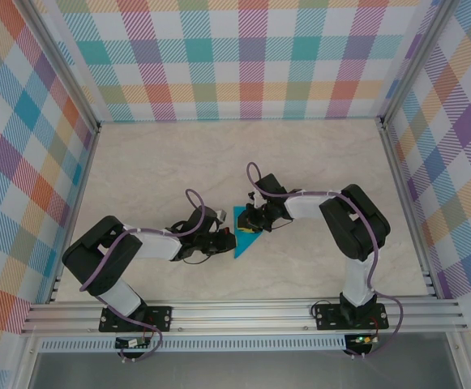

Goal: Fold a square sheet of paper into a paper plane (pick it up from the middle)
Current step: Fourth fold the wing at the center of the table.

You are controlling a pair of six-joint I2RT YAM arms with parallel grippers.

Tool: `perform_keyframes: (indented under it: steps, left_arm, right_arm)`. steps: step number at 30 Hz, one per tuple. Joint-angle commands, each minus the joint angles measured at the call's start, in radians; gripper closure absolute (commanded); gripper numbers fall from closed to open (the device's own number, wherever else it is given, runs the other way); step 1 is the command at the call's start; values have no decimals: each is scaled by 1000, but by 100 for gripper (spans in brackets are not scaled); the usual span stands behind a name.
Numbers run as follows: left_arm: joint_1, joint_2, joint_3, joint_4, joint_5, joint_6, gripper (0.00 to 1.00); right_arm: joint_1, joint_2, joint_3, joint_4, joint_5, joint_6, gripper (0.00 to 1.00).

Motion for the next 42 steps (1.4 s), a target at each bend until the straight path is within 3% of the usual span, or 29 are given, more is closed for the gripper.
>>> perform_keyframes:
  steps: [1, 18, 27, 42]
  left_arm:
    - [-8, 2, -14, -25, 28, 3, 96]
    - [-14, -72, -45, -19, 118, -16, 84]
    - [-27, -64, -51, -7, 137, -6, 99]
    - [-77, 29, -85, 33, 156, 8, 100]
  right_arm:
    - [-6, 33, 5, -61, 38, -17, 84]
    - [-6, 29, -19, -54, 35, -26, 84]
    - [-5, 28, -23, -54, 37, -28, 84]
    - [-6, 46, -38, -48, 35, -29, 84]
